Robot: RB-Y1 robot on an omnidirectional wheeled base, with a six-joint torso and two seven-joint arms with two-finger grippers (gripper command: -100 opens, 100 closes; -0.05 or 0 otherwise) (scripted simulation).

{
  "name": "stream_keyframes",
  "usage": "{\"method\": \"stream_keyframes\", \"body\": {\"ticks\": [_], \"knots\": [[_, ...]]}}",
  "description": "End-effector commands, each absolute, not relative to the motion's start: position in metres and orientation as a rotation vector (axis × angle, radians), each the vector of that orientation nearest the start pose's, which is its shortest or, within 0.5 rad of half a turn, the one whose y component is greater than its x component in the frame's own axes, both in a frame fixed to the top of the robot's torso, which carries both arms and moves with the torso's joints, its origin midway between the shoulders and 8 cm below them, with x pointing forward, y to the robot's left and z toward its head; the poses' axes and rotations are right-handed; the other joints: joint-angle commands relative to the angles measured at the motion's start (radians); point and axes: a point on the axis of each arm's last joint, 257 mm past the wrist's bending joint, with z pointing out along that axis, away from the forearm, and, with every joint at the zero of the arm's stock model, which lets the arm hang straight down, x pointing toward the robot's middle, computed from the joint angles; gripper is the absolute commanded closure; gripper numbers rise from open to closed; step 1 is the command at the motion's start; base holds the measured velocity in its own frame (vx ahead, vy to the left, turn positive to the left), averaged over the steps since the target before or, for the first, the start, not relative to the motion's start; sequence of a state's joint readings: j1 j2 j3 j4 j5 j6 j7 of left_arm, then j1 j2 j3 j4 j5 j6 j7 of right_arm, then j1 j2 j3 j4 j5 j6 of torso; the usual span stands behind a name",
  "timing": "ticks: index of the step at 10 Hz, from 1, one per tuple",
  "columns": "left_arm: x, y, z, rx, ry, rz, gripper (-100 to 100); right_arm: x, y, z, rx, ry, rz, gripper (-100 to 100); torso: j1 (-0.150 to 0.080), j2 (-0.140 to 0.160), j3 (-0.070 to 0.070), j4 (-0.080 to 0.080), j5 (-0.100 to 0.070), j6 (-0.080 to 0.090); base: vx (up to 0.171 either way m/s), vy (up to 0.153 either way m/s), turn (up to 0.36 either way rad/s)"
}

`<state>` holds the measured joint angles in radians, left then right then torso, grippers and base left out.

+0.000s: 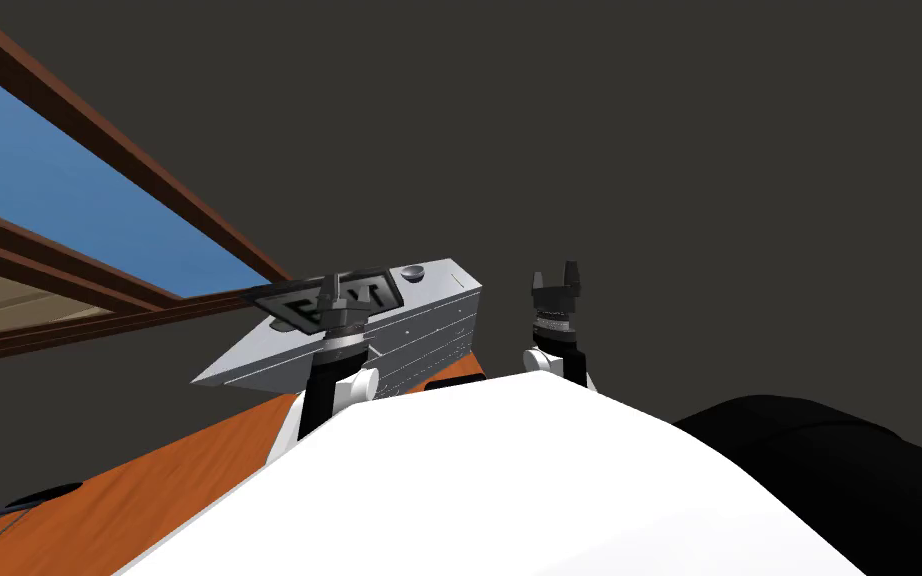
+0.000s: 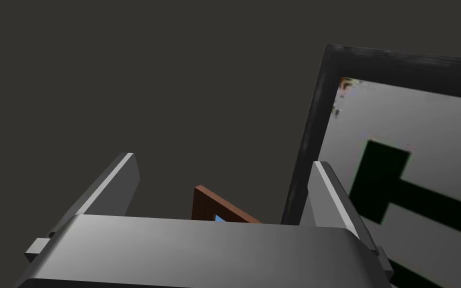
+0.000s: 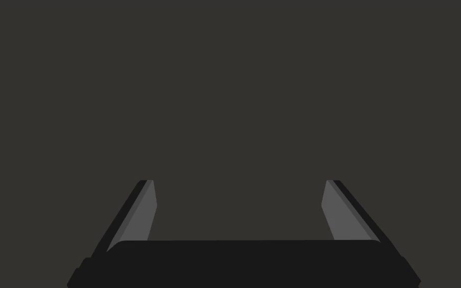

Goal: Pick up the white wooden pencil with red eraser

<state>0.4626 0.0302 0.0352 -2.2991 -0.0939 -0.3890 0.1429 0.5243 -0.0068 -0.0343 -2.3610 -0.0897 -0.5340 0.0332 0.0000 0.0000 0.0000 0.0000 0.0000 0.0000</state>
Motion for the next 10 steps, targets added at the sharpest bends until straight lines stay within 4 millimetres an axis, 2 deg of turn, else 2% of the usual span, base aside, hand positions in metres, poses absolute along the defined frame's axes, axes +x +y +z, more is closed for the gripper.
{"method": "stream_keyframes", "body": {"ticks": [1, 4, 7, 8, 10], "knots": [[0.361, 0.278, 0.024, -0.684, 0.687, -1.332, 0, 0.32, -0.283, 0.057, 0.594, 0.536, 1.351, -100, 0.0, 0.0, 0.0, 0.0, 0.0, 0.0, -0.046, 0.032, 0.074], [0.361, 0.278, 0.024, -0.684, 0.687, -1.332, 0, 0.33, -0.25, 0.049, 0.55, 0.607, 1.456, -100, 0.006, 0.007, 0.004, 0.001, 0.001, 0.0, -0.11, 0.08, 0.102], [0.361, 0.278, 0.024, -0.684, 0.687, -1.332, 0, 0.337, -0.203, 0.032, 0.491, 0.719, 1.594, -100, 0.006, 0.011, 0.006, 0.002, 0.001, 0.0, -0.166, 0.084, 0.13], [0.361, 0.278, 0.024, -0.683, 0.687, -1.332, 0, 0.337, -0.202, 0.031, 0.487, 0.727, 1.601, -100, 0.006, 0.013, 0.007, 0.003, 0.001, 0.0, -0.12, 0.067, 0.046], [0.361, 0.278, 0.024, -0.684, 0.687, -1.332, 0, 0.338, -0.167, 0.013, 0.443, 0.823, 1.697, -100, 0.003, 0.008, 0.005, 0.002, 0.001, 0.0, -0.131, 0.064, 0.142]]}}
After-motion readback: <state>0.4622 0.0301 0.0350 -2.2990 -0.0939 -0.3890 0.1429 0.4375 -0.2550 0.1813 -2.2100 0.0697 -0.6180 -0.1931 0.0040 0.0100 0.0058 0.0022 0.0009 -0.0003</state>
